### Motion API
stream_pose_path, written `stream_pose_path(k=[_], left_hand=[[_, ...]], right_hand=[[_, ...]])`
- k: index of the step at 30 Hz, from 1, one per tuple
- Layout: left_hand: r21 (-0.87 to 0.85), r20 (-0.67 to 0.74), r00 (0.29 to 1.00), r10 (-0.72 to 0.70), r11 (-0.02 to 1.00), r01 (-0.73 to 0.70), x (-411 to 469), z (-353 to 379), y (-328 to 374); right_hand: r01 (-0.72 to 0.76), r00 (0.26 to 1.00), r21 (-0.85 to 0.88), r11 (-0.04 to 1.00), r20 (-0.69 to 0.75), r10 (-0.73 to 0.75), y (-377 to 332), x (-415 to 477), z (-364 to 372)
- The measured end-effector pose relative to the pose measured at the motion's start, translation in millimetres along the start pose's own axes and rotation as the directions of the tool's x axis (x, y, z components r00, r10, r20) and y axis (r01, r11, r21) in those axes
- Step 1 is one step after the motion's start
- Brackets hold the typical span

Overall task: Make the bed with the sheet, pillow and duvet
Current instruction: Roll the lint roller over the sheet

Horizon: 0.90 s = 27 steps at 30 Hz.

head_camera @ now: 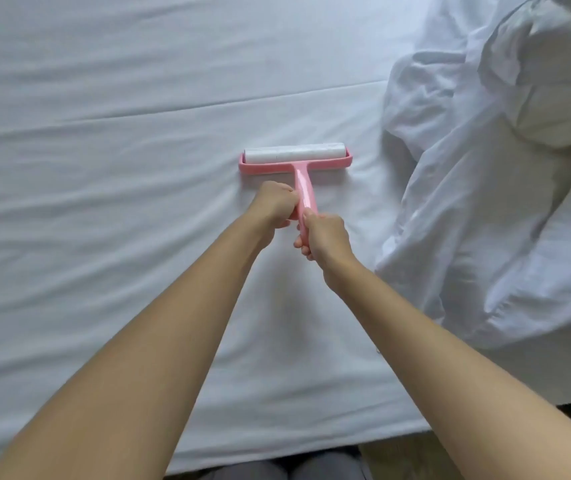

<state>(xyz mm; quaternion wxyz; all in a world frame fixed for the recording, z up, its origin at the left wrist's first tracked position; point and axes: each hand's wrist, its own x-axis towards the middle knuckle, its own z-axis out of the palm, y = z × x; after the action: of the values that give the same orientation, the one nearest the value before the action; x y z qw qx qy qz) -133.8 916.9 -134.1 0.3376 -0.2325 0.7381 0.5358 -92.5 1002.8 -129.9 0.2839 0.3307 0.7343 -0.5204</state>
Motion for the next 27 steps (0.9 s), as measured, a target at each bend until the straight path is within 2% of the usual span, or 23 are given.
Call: stream_pose_path(k=[6, 9, 12, 14, 19, 23, 27], left_hand=[[0.003, -0.014, 0.999, 0.044, 0.999, -0.044, 49.7, -30.2, 39.5], [0.008, -0.104, 0.993, 0.055, 0.998, -0.054, 76.5, -48.4, 58.8], [0.203, -0.259, 0.959, 0.116, 0.977, -0.064, 107.0, -66.8, 77.5], [0.355, -0.287, 0.944, 0.164, 0.933, -0.054, 128.2, -75.4, 86.3], [0.607, -0.167, 0.97, 0.174, 0.794, -0.037, 184.1, -86.3, 102.6], [0.698, -0.19, 0.96, 0.206, 0.716, -0.016, 222.4, -109.4, 119.4], [0.806, -0.092, 0.991, 0.099, 0.591, 0.015, 240.9, -122.7, 128.0]], right_hand=[[-0.005, 0.999, -0.043, 0.999, 0.031, 0.006, -63.0, 57.1, 7.6], [0.008, 0.999, -0.047, 0.999, 0.04, -0.006, -95.8, 88.4, 7.9], [0.024, 0.998, -0.062, 0.998, 0.052, -0.021, -123.2, 122.1, 11.2], [0.042, 0.997, -0.073, 0.996, 0.065, -0.038, -136.3, 144.8, 15.6], [0.105, 0.994, -0.168, 0.98, 0.039, -0.1, -174.0, 197.5, 24.8], [0.121, 0.993, -0.218, 0.968, 0.019, -0.12, -221.8, 233.0, 30.1], [0.128, 0.991, -0.238, 0.963, -0.007, -0.133, -265.9, 266.6, 40.0]])
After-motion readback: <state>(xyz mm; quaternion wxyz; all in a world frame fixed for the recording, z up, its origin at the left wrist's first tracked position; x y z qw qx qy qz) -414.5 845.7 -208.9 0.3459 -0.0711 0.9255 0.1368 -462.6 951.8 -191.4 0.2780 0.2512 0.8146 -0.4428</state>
